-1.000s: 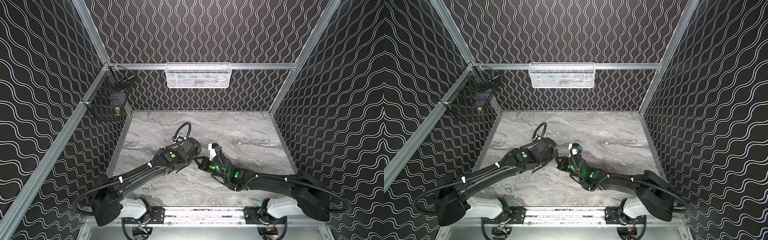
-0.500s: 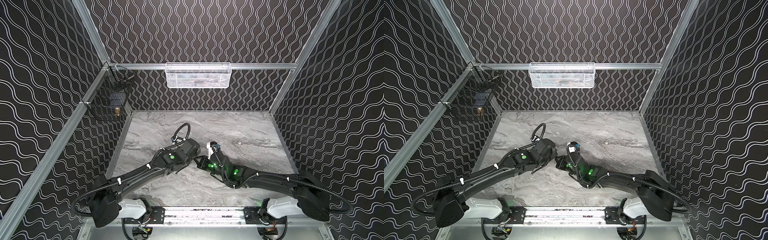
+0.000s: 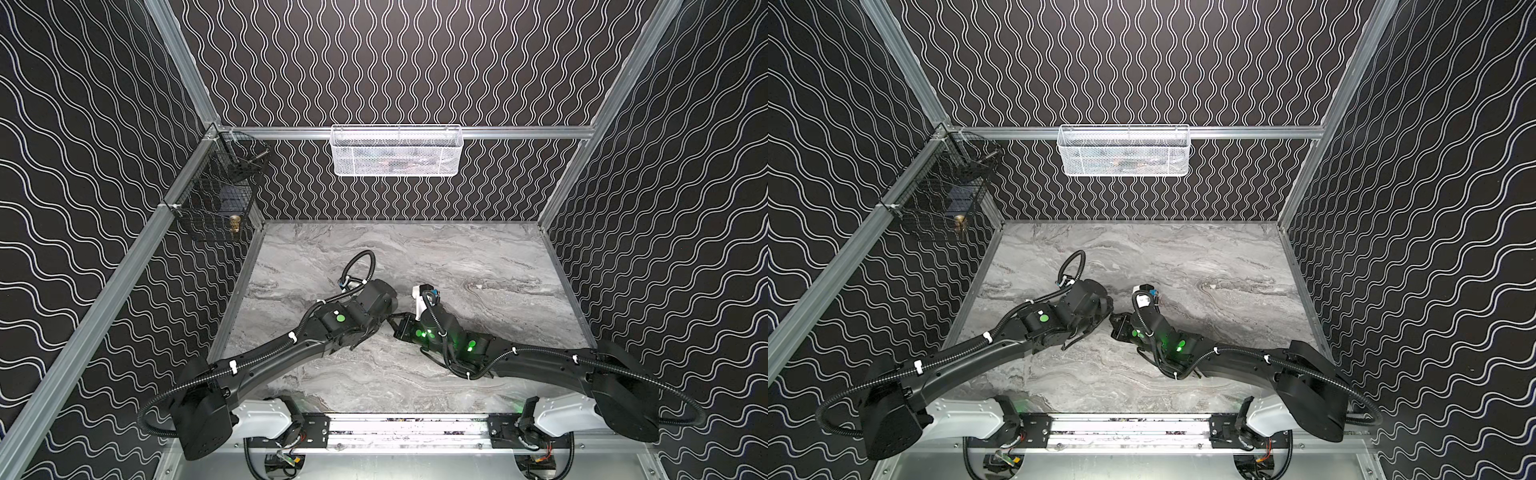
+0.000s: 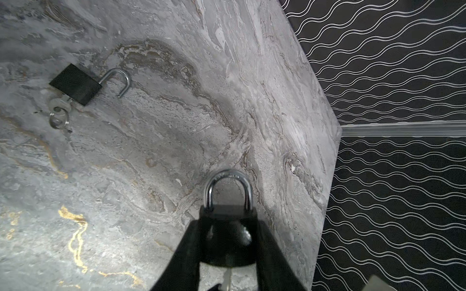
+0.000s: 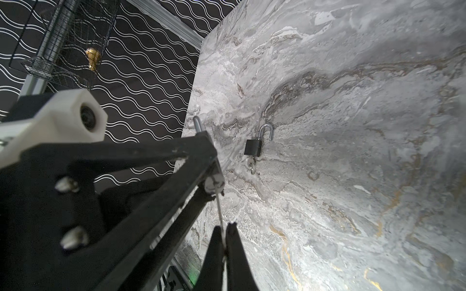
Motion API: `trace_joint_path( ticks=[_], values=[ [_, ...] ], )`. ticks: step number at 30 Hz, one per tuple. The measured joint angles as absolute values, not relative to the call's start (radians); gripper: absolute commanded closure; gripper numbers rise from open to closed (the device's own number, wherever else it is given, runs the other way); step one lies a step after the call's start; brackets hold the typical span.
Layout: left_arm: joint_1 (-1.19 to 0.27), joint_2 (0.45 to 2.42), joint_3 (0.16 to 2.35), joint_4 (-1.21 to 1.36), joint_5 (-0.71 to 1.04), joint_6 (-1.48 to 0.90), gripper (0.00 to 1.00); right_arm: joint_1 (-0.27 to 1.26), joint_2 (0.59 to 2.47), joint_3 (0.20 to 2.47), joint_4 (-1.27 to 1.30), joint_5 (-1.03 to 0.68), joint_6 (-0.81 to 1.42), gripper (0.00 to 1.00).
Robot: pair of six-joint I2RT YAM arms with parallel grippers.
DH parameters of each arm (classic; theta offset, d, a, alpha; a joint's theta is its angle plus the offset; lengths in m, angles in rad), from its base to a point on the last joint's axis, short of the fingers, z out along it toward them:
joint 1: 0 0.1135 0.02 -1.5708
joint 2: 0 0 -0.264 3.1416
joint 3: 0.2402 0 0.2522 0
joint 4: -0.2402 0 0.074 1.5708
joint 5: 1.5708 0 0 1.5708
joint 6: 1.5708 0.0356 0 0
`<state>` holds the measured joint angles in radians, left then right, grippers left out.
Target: Unlock with the key
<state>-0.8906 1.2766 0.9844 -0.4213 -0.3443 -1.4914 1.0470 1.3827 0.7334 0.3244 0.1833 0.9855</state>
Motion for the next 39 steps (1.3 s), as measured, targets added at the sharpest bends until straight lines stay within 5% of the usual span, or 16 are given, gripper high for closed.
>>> trace_joint_path(
  ticks=[39],
  values=[
    [-0.890,1.240,0.950,-0.427,-0.347,-1.544,1.00,1.060,1.404,0.749,0.327,0.178,0.860,1.00]
  ],
)
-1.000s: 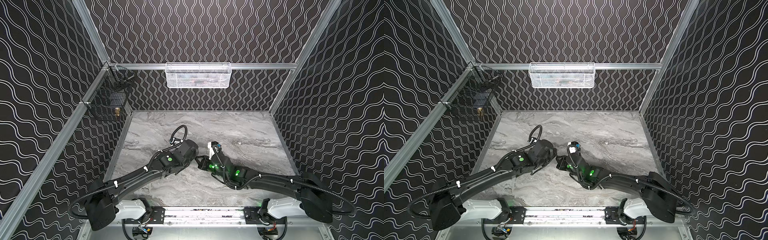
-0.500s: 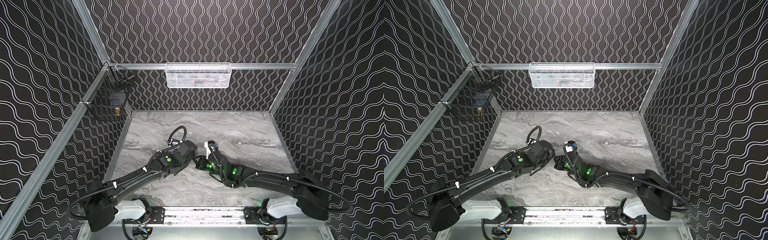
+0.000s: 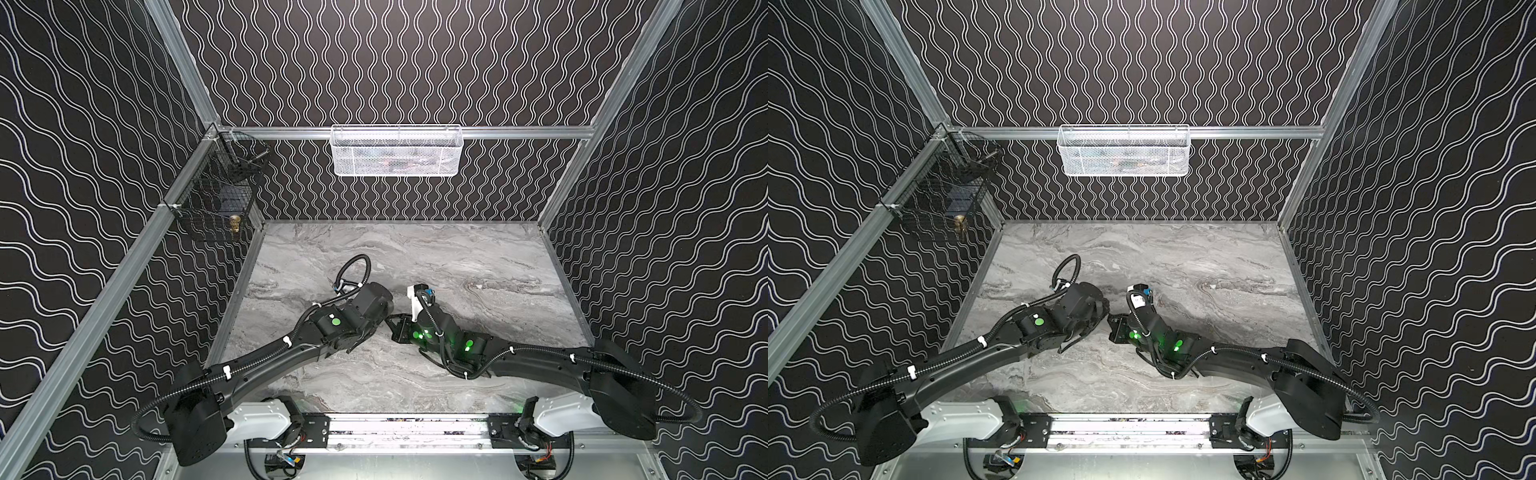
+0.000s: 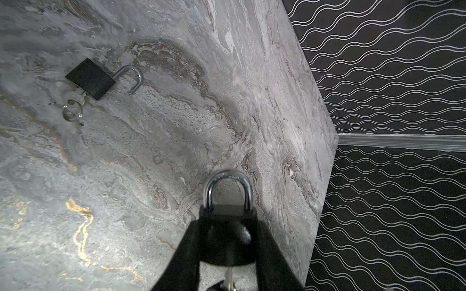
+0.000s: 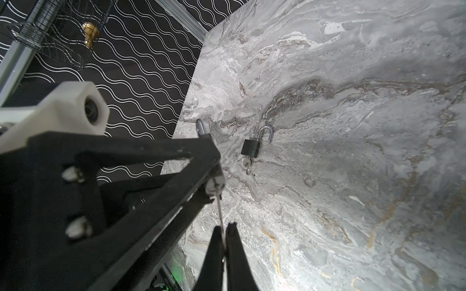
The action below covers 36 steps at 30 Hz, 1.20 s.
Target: Unlock with the key
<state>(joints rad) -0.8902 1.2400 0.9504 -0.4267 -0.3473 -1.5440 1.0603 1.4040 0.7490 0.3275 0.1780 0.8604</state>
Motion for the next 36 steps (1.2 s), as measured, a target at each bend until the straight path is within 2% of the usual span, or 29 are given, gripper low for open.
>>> trace_joint_path(
  ticks=[13,36],
  values=[
    [-0.890,1.240,0.973,-0.393,-0.322,-1.538,1.00,1.059,1.330,0.786,0.210,0.231,0.841,1.00],
    [-0.889,1.226,0.948,-0.400,-0.349,-1.562,1.00,1.070,1.385,0.808,0.227,0.229,0.860,1.00]
  ],
)
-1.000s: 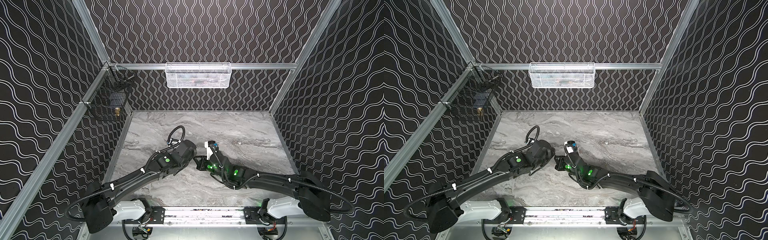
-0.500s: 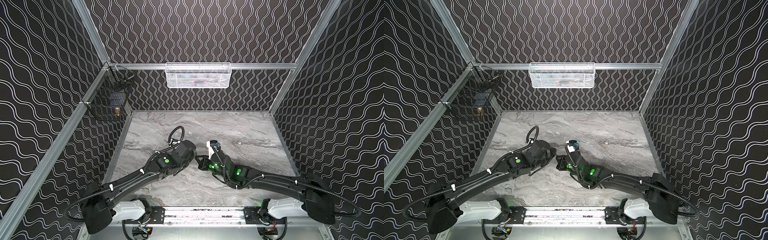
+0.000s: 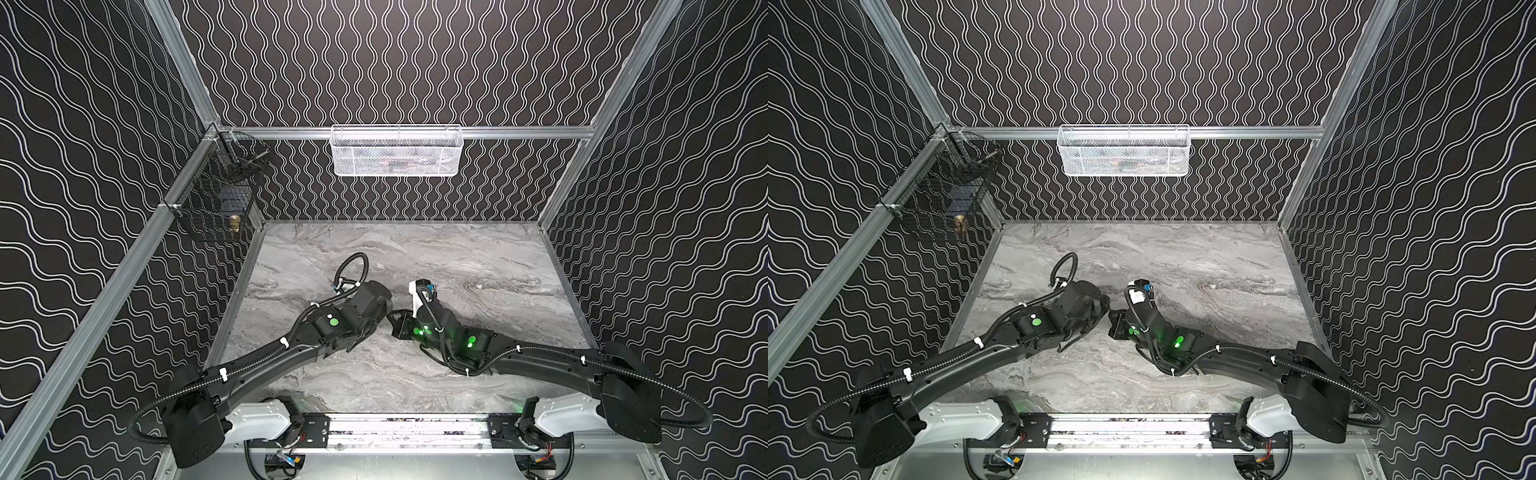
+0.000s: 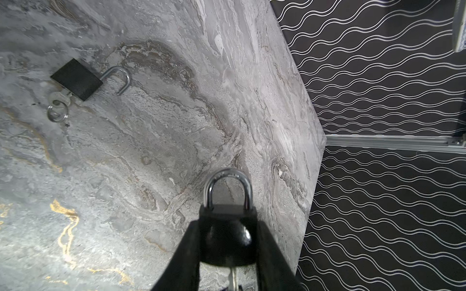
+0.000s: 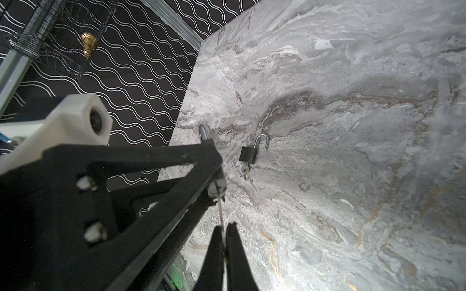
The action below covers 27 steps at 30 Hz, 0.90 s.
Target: Unlock with the key
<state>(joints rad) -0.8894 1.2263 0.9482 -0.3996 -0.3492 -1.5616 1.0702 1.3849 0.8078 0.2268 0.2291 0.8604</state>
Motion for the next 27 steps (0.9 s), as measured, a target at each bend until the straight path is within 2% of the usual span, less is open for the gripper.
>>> trace_joint_path(
  ticks=[13,27],
  values=[
    [-0.879,1.182,0.897,-0.351,-0.288,-1.603,1.00,1.105,1.363,0.705,0.378,0.309,0.739,1.00],
    [-0.872,1.171,0.898,-0.325,-0.281,-1.618,1.00,1.119,1.349,0.754,0.300,0.349,0.726,1.00]
  ],
)
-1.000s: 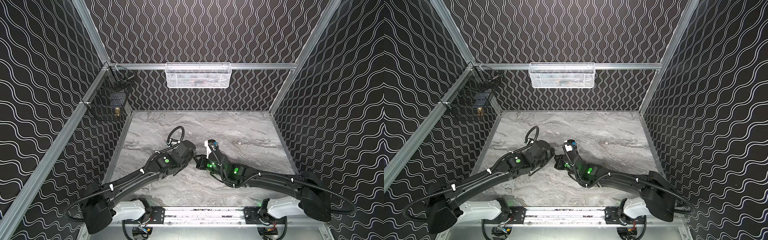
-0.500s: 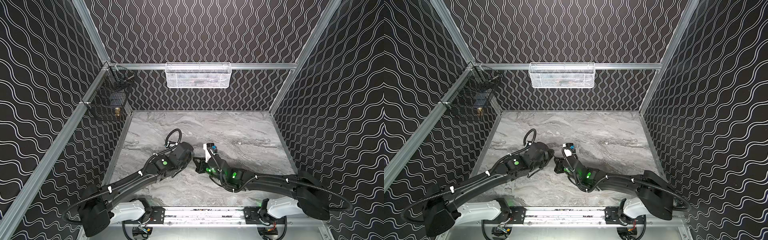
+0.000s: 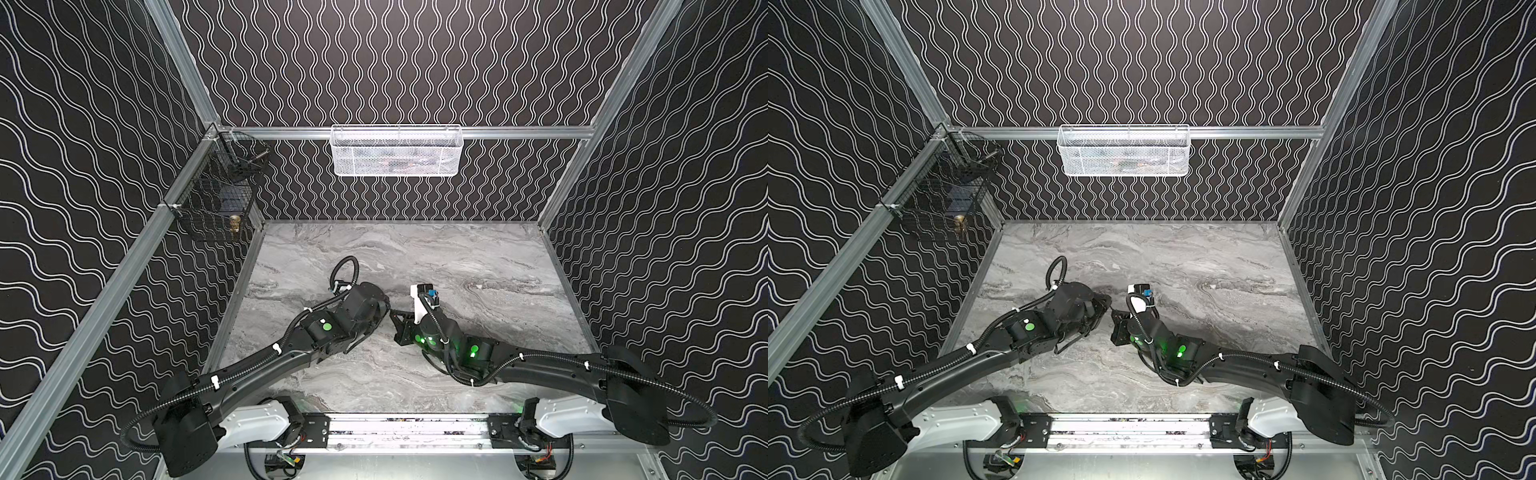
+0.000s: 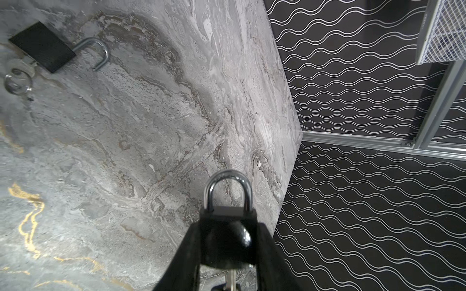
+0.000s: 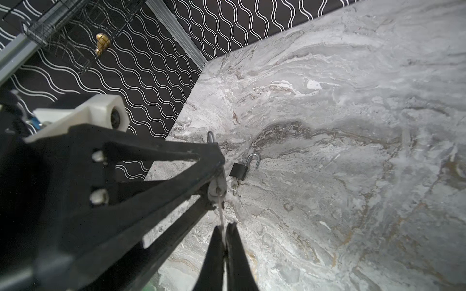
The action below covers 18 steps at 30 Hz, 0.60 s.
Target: Unlock with the key
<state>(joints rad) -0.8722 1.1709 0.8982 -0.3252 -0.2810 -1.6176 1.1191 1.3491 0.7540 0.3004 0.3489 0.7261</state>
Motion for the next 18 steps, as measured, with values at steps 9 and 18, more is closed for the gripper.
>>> trace_joint_path(
  ticks=[9,18],
  values=[
    [-0.872,1.166,0.907,-0.369,-0.321,-1.612,1.00,1.116,1.380,0.805,0.256,0.283,0.778,1.00],
    [-0.874,1.153,0.904,-0.361,-0.298,-1.590,1.00,1.045,1.328,0.752,0.304,0.149,0.852,1.00]
  ],
)
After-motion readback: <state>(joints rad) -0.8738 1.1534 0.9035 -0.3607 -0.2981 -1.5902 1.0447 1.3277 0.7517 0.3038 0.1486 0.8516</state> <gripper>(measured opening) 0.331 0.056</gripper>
